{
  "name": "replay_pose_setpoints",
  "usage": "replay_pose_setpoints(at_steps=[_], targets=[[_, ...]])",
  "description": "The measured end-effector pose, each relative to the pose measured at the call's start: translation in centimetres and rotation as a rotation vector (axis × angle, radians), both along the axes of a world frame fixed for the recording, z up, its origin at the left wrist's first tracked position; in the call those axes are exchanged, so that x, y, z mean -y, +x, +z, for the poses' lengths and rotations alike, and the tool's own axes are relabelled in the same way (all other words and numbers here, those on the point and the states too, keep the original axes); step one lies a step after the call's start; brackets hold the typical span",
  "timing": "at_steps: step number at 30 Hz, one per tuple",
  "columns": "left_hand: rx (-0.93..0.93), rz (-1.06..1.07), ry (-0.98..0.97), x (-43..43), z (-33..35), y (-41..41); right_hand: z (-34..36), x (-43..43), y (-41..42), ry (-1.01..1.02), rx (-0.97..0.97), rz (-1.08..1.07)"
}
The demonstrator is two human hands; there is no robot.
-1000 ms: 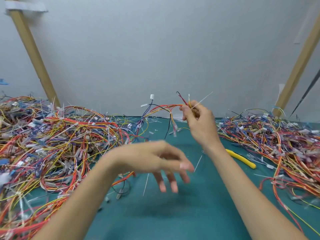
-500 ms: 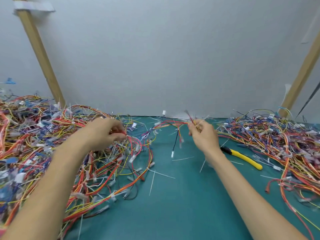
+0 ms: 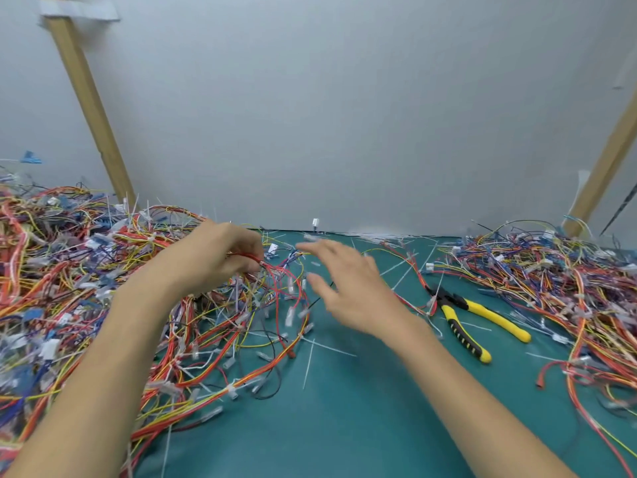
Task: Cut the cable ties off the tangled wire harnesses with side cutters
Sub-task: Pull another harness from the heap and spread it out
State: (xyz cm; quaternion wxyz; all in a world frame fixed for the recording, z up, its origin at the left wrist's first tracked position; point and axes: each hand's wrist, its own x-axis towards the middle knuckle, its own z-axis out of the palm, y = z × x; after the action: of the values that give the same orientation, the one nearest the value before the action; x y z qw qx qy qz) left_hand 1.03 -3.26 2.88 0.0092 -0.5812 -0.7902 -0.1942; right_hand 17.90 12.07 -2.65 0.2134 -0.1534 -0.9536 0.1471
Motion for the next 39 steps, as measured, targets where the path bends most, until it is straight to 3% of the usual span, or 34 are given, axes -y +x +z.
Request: replay_pose_setpoints(at_steps=[2, 5, 11, 14, 16, 17, 19, 21, 23, 27, 29, 32, 33, 36, 39], targets=[[0.017, -0.012, 0.006, 0.0, -0.1, 0.0, -1.7, -0.2, -0.1, 0.011, 0.094, -0.051], [0.048, -0.014, 0.045, 0.1, -0.2, 0.1, -2.9, -0.8, 0.1, 0.034, 0.072, -0.086], [0.055, 0.003, 0.119, 0.0, -0.3, 0.8, -3.3, -1.7, 0.1, -0.255, -0.041, -0.051], [0.157, 0.096, 0.517, -0.2, 0.2, 1.0, -2.8, -2.3, -0.1, -0.218, -0.147, -0.145], [0.318, 0.167, 0.834, 0.1, 1.0, 0.9, -2.7, -2.6, -0.2, -0.211, -0.234, -0.196], [0.4, 0.169, 0.898, 0.3, 1.3, 0.6, -2.7, -2.6, -0.2, -0.214, -0.245, -0.21], [0.375, 0.142, 0.746, 0.7, 1.5, 0.3, -3.1, -2.3, -0.3, -0.206, -0.208, -0.226], [0.132, 0.131, 0.389, 0.4, 1.0, 0.3, -3.2, -2.0, -0.4, -0.189, -0.183, -0.24], [0.008, 0.121, 0.206, -0.3, 0.4, 0.8, -2.7, -2.0, -0.3, -0.151, -0.221, -0.273], [-0.003, 0.208, 0.528, -0.2, 0.6, 1.0, -0.9, -3.2, 0.4, -0.069, -0.383, -0.339], [0.07, 0.203, 0.409, -0.3, 0.8, 0.5, -0.7, -3.3, 0.6, -0.059, -0.379, -0.353], [0.474, 0.263, -0.092, -1.7, 0.9, 1.3, -1.0, -2.9, 0.5, -0.111, -0.316, -0.311], [0.427, 0.271, -0.16, -2.1, 0.5, 1.8, -1.1, -2.9, 0.5, -0.136, -0.305, -0.287], [-0.039, 0.2, 0.102, -2.4, -0.5, 3.9, -0.8, -2.9, 0.5, -0.198, -0.32, -0.203], [-0.08, 0.05, 0.229, -3.6, -1.7, 5.3, -0.5, -2.8, 0.7, -0.198, -0.354, -0.151]])
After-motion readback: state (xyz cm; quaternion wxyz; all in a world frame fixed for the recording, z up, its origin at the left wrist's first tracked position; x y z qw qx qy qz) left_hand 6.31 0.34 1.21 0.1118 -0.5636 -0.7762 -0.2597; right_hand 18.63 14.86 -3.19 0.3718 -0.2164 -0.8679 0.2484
